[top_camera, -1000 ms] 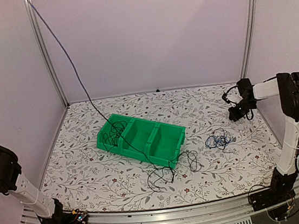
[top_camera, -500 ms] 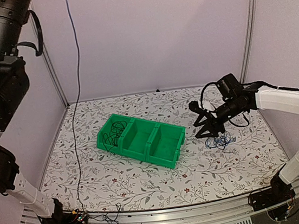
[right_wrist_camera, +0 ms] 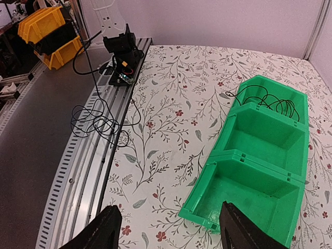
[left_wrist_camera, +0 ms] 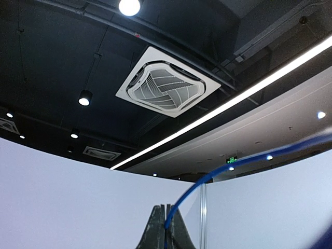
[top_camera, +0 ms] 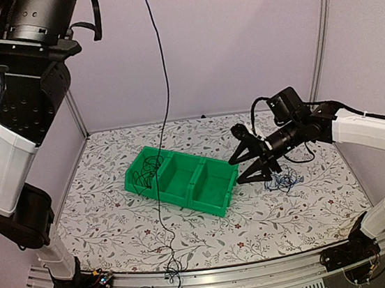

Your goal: Untangle the cables

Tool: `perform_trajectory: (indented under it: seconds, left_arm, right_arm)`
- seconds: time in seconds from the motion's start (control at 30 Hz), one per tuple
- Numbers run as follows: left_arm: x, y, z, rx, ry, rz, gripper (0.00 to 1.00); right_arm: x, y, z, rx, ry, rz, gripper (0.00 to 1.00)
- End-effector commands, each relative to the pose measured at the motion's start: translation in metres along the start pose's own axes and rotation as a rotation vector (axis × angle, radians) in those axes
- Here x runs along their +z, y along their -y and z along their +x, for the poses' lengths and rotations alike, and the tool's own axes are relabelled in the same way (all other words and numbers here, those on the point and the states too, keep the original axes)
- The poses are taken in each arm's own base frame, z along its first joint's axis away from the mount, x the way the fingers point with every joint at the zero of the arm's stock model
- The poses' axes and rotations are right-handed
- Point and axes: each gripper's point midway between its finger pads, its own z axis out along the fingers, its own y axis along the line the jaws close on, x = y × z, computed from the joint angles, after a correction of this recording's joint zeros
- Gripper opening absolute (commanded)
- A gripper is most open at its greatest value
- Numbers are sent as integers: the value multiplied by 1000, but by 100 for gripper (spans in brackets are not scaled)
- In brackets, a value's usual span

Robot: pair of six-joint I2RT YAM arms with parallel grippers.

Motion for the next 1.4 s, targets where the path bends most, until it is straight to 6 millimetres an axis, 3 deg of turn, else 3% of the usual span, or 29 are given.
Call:
perform_trajectory:
  seconds: [0.0,0.13,0.27,0.4,0.57,0.7,0.83,0.97,1.0,1.07,1.23,1.37]
  left_arm:
    - [-1,-5,-26,-60,96,55,0]
    - [-3,-22,-10,-14,7,-19,0]
    - [-5,-48,24,69,-126,-119,0]
    - [-6,-83,67,172,-245,-217,0]
    - [-5,-136,97,271,-318,-306,0]
    - [-9,-183,142,346,-418,-347,0]
    - [-22,-212,180,316,-476,-352,0]
    - [-48,-239,246,323,-669,-356,0]
    - [-60,-243,264,331,-719,-360,0]
    - [-75,-245,273,301,-741,-370,0]
    - [-100,-250,286,208,-780,-408,0]
    - [-109,-244,287,128,-790,-387,0]
  right_arm:
    - [-3,-3,-21,-9,46,-10,69]
    - [4,-13,-12,-1,36,-40,73]
    - [24,-33,-8,-21,19,-93,73]
    - [55,-63,-9,-158,-10,-145,68]
    - [80,-90,-16,-323,7,-255,61]
    - [104,-112,-4,-482,22,-376,62]
    - [139,-118,12,-597,-20,-459,61]
    - [177,-130,37,-674,-75,-501,61]
    - [184,-135,40,-691,-74,-511,62]
    - [196,-140,35,-707,-43,-517,64]
    - [213,-159,34,-721,0,-582,65]
    - [235,-176,44,-746,1,-634,65]
